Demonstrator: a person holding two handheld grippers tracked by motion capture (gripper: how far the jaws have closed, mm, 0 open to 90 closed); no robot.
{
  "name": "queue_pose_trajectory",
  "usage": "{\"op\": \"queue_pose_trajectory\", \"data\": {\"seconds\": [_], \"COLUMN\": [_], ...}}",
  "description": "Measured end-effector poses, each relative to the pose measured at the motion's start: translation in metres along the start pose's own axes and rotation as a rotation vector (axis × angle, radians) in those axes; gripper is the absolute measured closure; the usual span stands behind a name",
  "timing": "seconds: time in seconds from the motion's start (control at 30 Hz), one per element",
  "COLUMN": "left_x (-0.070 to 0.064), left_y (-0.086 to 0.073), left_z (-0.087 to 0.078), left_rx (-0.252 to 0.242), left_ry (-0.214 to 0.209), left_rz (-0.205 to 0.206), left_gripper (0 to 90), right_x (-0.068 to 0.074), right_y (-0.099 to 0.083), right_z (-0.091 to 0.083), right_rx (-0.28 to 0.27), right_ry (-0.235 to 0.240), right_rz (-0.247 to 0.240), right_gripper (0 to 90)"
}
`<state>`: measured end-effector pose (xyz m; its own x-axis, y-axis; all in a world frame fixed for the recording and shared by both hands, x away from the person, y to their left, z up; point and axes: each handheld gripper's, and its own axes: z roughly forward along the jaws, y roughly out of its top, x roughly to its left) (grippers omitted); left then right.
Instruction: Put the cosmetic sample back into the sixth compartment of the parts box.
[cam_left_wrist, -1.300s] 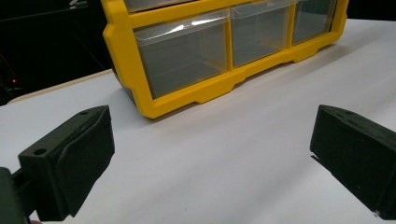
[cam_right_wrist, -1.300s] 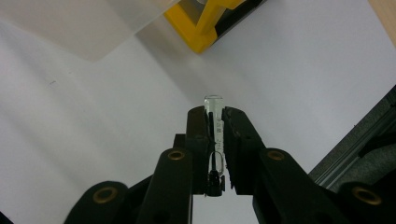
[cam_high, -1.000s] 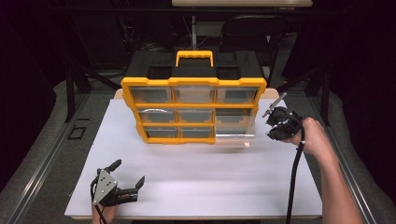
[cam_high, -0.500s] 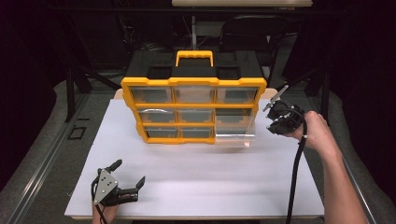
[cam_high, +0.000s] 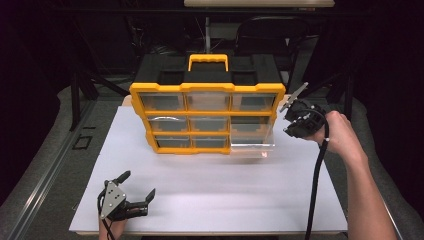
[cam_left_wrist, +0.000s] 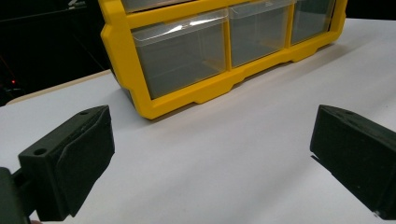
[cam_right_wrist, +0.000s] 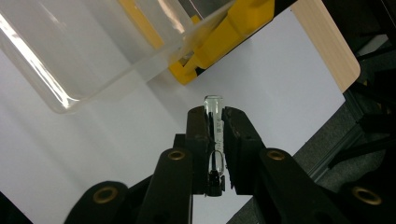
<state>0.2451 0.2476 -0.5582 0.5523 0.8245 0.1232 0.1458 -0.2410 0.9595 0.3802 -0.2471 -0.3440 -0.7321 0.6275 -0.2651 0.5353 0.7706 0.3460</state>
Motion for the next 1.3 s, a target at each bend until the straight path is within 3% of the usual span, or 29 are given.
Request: {"op": "queue_pose_trajectory", "data": {"seconds": [0.37,0.73,1.3], "left_x": [0.000,0.001,0.001], "left_y": [0.000,0.000,0.000], "left_z": [0.000,0.000,0.000], "left_rx": [-0.002,-0.001,-0.003], "left_ry": [-0.002,-0.003,-0.004], "left_rz": [-0.003,-0.003,-0.002], "left_gripper": [0.0,0.0,0.0], "right_x": [0.002,0.007,0.027], "right_y": [0.019,0.036,0.056], "right_z": [-0.017,-0.021,-0.023], "right_rx": [0.008,0.003,-0.038], "right_ry": [-0.001,0.005,0.042], "right_rz": [-0.029,-0.081,-0.140], "right_gripper": [80.7,80.7,80.7]}}
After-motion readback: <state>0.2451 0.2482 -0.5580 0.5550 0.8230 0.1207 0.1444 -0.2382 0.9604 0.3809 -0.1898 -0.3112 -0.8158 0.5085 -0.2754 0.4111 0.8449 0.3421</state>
